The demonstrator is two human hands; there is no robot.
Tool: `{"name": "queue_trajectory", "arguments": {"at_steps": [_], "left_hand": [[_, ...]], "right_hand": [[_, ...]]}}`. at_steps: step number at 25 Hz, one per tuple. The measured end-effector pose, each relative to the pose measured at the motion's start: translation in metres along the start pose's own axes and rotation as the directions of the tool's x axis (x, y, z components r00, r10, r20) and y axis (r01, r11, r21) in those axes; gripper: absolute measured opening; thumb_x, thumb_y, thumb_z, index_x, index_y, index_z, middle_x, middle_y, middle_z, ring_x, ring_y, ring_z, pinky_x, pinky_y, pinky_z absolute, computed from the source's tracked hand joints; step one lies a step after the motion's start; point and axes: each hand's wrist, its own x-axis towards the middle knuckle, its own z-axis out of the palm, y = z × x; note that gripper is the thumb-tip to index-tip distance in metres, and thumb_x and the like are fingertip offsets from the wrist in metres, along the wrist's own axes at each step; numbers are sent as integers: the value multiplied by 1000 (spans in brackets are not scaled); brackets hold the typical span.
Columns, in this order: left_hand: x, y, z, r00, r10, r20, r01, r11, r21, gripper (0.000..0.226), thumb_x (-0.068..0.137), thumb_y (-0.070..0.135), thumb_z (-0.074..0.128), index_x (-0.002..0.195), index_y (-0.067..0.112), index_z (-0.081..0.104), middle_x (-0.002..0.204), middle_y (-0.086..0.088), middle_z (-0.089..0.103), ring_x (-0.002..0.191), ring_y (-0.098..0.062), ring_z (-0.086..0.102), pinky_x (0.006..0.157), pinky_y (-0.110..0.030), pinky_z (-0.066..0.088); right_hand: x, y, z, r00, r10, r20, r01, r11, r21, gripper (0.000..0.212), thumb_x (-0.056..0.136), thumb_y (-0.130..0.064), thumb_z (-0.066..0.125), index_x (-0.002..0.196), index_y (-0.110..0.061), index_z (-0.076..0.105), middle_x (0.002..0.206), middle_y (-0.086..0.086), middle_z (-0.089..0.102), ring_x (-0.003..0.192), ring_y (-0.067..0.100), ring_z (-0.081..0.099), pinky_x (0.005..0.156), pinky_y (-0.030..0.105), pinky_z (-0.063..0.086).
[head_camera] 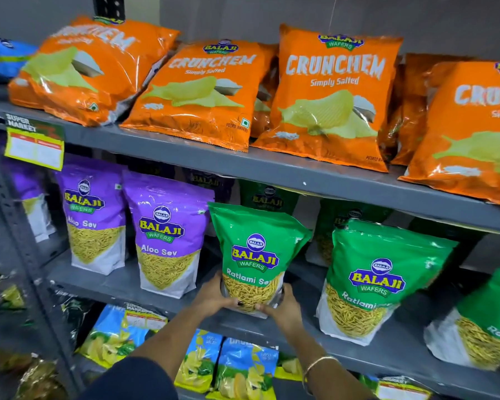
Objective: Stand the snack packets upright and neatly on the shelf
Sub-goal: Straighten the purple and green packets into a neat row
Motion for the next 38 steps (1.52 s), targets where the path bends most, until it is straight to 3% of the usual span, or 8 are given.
{"name": "queue_trajectory", "arguments": {"at_steps": [4,6,10,13,15,22,32,38], "left_hand": [[-13,-2,4,968,85,-236,-33,976,215,88,69,40,75,137,6,29,139,-15,42,129,-31,41,105,-41,39],[-35,-9,25,806,373,-459,-94,847,523,71,82,64,40,119,3,44,122,-15,47,112,-29,45,93,-40,42],[-57,16,94,714,674,-189,-419,628,656,54,82,59,35,105,12,46,110,-3,41,97,-22,47,88,-31,37],[-28,75,141,889,450,-87,-376,825,423,75,73,45,65,133,12,35,139,-4,36,127,-26,44,106,-34,39],[-1,102,158,984,174,41,-178,975,133,102,68,30,77,145,9,16,154,-9,23,141,-24,27,114,-33,28],[5,121,171,999,-27,-24,28,1000,13,90,66,11,80,140,9,30,146,-8,43,133,-24,41,106,-32,36],[-2,126,177,998,-67,-5,64,969,-240,94,61,7,83,137,11,27,137,-14,51,126,-28,48,109,-46,39],[3,128,175,997,-30,78,46,978,-205,98,64,10,82,140,11,22,141,-15,48,129,-29,46,111,-47,36]], "right_hand": [[-12,7,-12,1000,13,-22,-13,1000,-7,57,69,-18,78,113,-10,43,94,4,58,91,21,56,76,27,43],[-24,27,-32,999,41,5,-41,999,-18,36,70,-18,78,91,-17,48,66,-7,54,65,9,54,62,22,42],[-35,84,-117,954,233,186,-193,959,-210,33,77,-20,71,50,-17,52,28,-8,49,27,-1,46,37,16,39],[-30,109,-198,903,420,85,-394,892,-221,23,72,-20,75,73,-16,52,56,-6,56,45,3,51,39,14,41],[-18,121,-228,961,277,9,-273,953,-127,61,55,-25,87,96,-12,44,84,-2,51,68,3,49,54,15,43],[-13,100,-206,984,-20,175,7,997,73,92,69,-11,78,142,-8,22,130,-8,33,128,9,32,93,13,31],[-9,-13,-268,963,-176,-204,254,845,470,27,81,0,63,107,7,62,108,17,65,53,-9,64,54,7,53],[-21,16,-269,983,-141,-121,178,899,401,35,77,-6,69,110,-6,59,113,9,64,90,13,63,68,12,53]]}}
